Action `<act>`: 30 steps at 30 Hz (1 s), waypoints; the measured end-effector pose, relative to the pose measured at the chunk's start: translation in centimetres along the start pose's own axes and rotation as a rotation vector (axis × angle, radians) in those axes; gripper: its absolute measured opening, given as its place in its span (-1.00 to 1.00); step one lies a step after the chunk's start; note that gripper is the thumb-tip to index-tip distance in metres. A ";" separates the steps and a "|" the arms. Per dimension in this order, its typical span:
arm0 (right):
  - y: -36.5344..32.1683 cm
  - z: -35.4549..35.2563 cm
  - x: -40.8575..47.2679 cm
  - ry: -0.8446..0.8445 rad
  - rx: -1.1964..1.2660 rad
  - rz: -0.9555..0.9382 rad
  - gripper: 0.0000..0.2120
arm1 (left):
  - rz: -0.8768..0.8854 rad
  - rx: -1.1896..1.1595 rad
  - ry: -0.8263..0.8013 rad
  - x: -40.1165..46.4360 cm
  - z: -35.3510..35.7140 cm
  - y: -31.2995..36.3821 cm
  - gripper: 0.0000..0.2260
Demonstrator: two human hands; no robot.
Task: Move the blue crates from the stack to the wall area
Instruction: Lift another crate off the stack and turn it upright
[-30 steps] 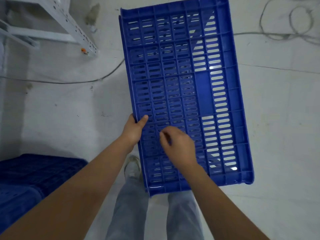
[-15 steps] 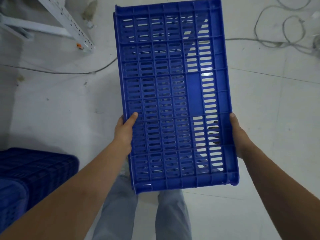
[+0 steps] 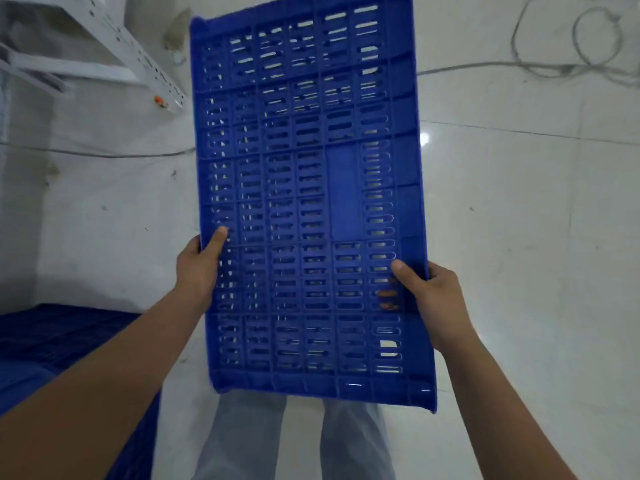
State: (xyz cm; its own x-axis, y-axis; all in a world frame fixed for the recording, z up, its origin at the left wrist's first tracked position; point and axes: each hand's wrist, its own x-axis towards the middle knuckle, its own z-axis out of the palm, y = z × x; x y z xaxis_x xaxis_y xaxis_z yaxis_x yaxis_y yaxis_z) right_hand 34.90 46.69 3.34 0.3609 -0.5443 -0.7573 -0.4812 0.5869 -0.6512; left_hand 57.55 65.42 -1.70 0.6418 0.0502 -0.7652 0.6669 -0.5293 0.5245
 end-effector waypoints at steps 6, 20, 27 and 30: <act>-1.6 3.4 -2.4 0.074 -0.125 -0.092 -0.89 | -0.014 0.041 0.028 0.6 -0.2 0.9 -0.45; 0.7 8.0 -5.7 0.264 -0.460 -0.159 -0.71 | 0.214 0.014 -0.442 -9.9 5.5 4.2 -0.44; 2.5 11.8 -6.2 0.138 -0.385 -0.097 -0.67 | 0.544 0.412 -0.397 -10.3 7.7 3.4 -0.16; 2.5 13.0 -5.6 -0.016 -0.395 -0.081 -0.79 | 0.595 0.395 -0.256 -8.4 7.4 3.2 -0.24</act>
State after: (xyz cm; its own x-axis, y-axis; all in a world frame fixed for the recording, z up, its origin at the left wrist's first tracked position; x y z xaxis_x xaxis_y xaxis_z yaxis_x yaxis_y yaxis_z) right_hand 42.05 58.94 5.32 0.4209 -0.5680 -0.7073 -0.7196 0.2657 -0.6415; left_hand 51.46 57.08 3.66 0.7106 -0.5112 -0.4834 0.0197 -0.6724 0.7400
